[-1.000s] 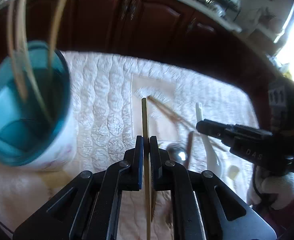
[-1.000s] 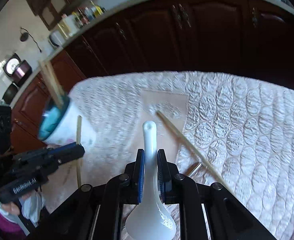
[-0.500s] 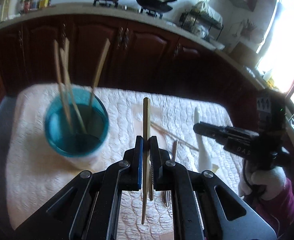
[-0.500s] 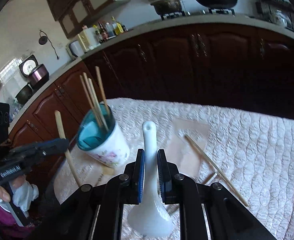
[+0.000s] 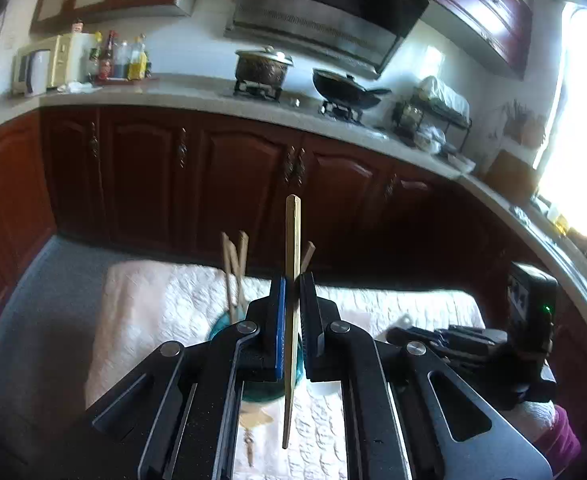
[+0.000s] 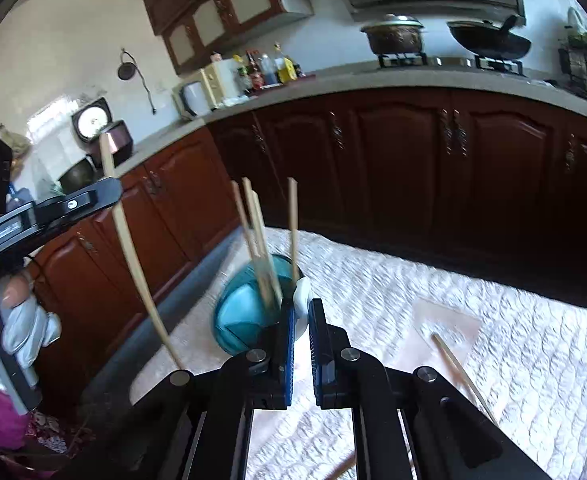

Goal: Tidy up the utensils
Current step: 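Lift the ceramic spoon and chopstick and carry both over the floral holder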

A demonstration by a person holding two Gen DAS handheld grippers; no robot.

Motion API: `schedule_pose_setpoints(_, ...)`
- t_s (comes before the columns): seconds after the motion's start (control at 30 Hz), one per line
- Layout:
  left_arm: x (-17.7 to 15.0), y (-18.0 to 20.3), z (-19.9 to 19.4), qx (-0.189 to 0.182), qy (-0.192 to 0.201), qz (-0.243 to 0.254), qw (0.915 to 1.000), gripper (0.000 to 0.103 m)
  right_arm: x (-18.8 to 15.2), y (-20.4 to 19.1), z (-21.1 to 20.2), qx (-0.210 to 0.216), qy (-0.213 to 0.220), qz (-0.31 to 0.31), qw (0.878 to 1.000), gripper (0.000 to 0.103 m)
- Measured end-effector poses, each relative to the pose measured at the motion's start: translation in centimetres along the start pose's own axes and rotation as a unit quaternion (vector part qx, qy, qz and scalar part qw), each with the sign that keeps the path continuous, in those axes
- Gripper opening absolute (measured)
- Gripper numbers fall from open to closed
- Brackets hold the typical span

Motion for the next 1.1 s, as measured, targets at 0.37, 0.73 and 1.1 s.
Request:
schedule_pose_setpoints(0.37,3.9,-3.2,0.7,0.054,0.063,-0.022,0.9963,0.005,1.8,-2.9,2.8,0.006,-0.016,-0.033,0.999,0.006)
schedule_pose_setpoints(0.73,4.0,-5.0,6.0,0.083,0.05,-0.037,0.9946,0.005,2.3,-4.0,5.7,0.012,-0.055,-0.082,0.995,0.006)
schedule_pose_setpoints(1.1,3.2,-6.5,8.8,0.089,0.021,-0.055,0.9943,0.005,3.2,-6.4,8.9,0.02,-0.121,-0.216,0.969,0.006)
Point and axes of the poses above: each gripper's, at about its wrist camera, not at the fingertips, and z roughly the way its jaws point, y to its right, x to its top, the point moved 6 cm from there along z, roughly the way its jaws point, and after that the axes turned 12 degrees about -y, right-handed, at the moved point
